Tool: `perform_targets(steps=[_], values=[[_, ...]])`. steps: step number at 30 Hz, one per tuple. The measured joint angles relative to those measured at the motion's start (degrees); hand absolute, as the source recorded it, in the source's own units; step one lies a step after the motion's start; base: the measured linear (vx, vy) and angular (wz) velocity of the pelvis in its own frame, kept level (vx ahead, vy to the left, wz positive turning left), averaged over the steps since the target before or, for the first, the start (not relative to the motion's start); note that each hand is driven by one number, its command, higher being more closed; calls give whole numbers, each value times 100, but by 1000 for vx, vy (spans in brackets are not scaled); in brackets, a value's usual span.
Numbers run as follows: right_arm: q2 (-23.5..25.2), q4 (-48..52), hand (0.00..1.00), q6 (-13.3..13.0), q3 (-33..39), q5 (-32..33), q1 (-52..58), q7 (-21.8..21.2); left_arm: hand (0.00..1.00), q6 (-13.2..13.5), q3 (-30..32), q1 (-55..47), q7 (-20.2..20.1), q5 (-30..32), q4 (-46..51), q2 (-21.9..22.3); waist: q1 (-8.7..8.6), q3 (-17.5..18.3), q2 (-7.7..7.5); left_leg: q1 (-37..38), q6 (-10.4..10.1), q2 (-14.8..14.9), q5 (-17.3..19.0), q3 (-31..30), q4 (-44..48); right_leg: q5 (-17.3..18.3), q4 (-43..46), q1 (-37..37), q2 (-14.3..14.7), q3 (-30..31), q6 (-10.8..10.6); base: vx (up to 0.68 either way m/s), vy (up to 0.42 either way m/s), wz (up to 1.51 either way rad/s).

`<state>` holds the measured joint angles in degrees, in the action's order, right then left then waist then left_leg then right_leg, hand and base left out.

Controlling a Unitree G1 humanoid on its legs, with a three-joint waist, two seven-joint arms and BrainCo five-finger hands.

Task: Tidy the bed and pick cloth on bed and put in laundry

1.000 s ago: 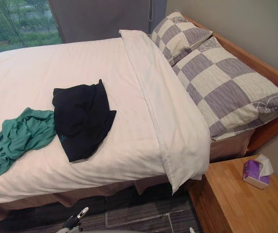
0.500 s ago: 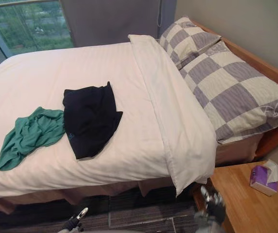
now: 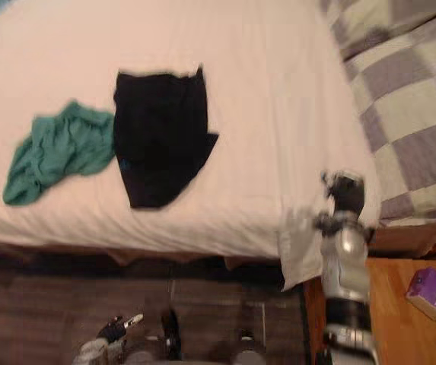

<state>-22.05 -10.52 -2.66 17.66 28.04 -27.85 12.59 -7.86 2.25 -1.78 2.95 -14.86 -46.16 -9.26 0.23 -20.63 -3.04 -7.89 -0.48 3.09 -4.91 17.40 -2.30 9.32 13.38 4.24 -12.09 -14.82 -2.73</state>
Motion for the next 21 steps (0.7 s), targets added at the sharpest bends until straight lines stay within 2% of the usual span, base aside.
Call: perform_targets(steps=[1, 2, 4, 5, 6, 9, 12, 14, 17, 18, 20, 21], values=[[-203, -55, 100, 1, -3, 90, -468, 119, 0, -7, 0, 165, 8, 2, 2, -10, 41, -198, 69, -252, 33, 5, 14, -9, 161, -31, 67, 209, -19, 22, -13, -124, 41, 13], [-286, -76, 100, 1, -5, 154, -656, 174, 0, 1, -1, 224, 17, -2, -4, -10, 52, -248, 117, -374, 45, 0, 22, -21, 220, -36, 94, 318, -32, 39, -22, -86, 55, 11], [-553, -257, 100, -13, -31, 408, -1248, 341, 0, 130, -9, 382, 139, -26, -10, 25, 84, -373, 333, -901, 130, 10, 83, -40, 555, -34, 297, 793, -96, 187, -29, -51, 69, 8], [-594, -231, 100, -15, -30, 480, -1341, 386, 0, 169, -9, 434, 174, -27, -7, 81, 92, -408, 397, -1050, 151, 31, 99, -28, 663, -30, 398, 949, -118, 208, -35, -51, 61, 0], [-612, -66, 100, -37, -22, 579, -1448, 503, 0, 243, -2, 574, 249, -51, -4, 165, 104, -479, 525, -1387, 202, 79, 174, 19, 927, -17, 653, 1300, -153, 250, -57, -47, 38, -4], [-567, 470, 100, -46, -36, 813, -1435, 758, 0, 331, -6, 934, 362, -271, 152, 310, 129, -729, 640, -2032, 258, 172, 371, 119, 1557, 142, 1156, 1929, -245, 321, -180, -65, 20, -8], [-438, 1079, 100, -400, 20, 1139, -1090, 1037, 0, 427, -11, 1302, 470, -475, 492, 559, 99, -968, 670, -2731, 269, 304, 517, 199, 2088, 388, 1666, 2663, -282, 430, -198, -92, 7, -6], [-99, 1176, 100, -733, 304, 1401, -813, 1088, 0, 462, -15, 1423, 515, -513, 544, 696, 73, -1011, 669, -2981, 269, 351, 517, 302, 2220, 478, 1964, 3080, -303, 571, -162, -84, -22, -16], [189, 1197, 100, -1369, 897, 2140, -209, 810, 0, 480, 41, 1448, 719, -705, 550, 699, -19, -1012, 680, -3138, 270, 399, 517, 450, 2334, 591, 2252, 3416, -308, 765, -147, -84, -41, -18], [209, 1195, 100, -1438, 982, 2265, -108, 738, 0, 480, 54, 1448, 742, -705, 548, 707, -35, -1012, 681, -3139, 270, 399, 517, 474, 2335, 598, 2292, 3459, -313, 789, -142, -55, -29, -14], [347, 1191, 100, -1664, 1273, 2712, 297, 95, 0, 483, 134, 1457, 757, -854, 532, 727, -134, -1009, 689, -3142, 268, 411, 518, 627, 2317, 615, 2383, 3634, -306, 950, -132, -55, -21, -22], [362, 1187, 100, -1684, 1293, 2774, 361, -35, 0, 483, 170, 1470, 754, -898, 527, 738, -155, -1010, 691, -3142, 268, 413, 518, 658, 2299, 614, 2392, 3663, -304, 973, -131, -48, -17, -23]])
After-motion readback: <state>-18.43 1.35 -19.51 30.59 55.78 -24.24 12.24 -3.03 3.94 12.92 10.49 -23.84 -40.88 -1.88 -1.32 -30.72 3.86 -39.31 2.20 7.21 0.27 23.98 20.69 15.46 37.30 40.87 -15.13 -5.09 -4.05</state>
